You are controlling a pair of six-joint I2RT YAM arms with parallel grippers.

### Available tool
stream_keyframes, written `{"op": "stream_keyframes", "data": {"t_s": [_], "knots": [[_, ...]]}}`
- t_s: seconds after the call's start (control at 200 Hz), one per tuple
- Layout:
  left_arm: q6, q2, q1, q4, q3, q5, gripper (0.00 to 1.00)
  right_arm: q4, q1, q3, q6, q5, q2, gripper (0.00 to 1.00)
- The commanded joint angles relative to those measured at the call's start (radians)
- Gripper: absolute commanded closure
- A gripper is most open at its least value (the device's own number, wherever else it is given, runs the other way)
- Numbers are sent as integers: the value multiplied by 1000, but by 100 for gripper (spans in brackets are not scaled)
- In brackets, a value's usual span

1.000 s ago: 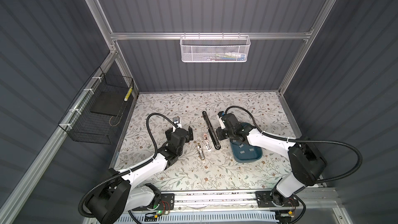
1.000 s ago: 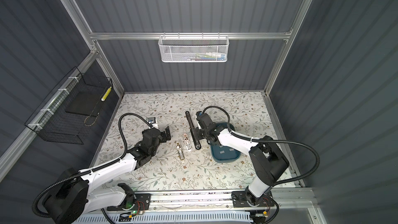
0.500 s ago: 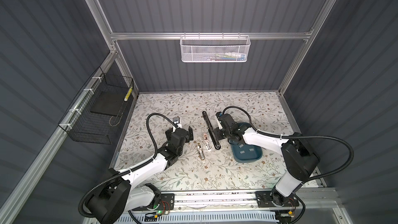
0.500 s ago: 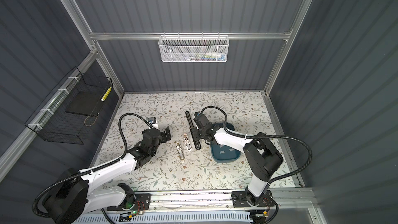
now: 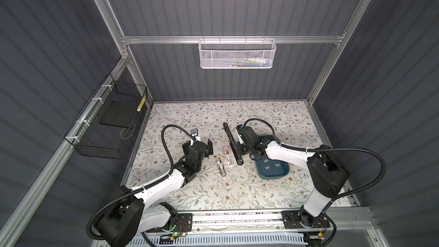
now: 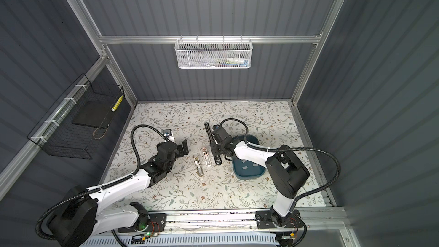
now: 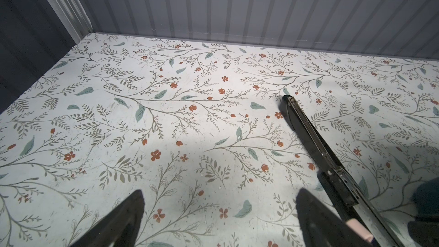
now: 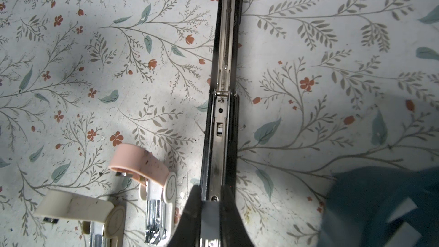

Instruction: Load the staples into the stapler

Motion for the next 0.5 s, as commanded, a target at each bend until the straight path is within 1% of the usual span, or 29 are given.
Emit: {"op": "stream_keyframes", "data": {"t_s": [0.0, 0.225, 0.355, 0.495], "knots": [[12, -21, 6, 11, -8, -16, 0, -31, 6, 35, 7, 10, 27, 94], [13, -5, 5, 4, 0, -16, 0, -62, 5, 65, -1, 0, 64, 95], [15, -17, 6, 0, 0, -16, 0, -73, 5, 76, -8, 20, 76, 95], [18, -31, 6, 4, -8, -26, 0, -75, 5, 80, -5, 4, 82, 95]]}}
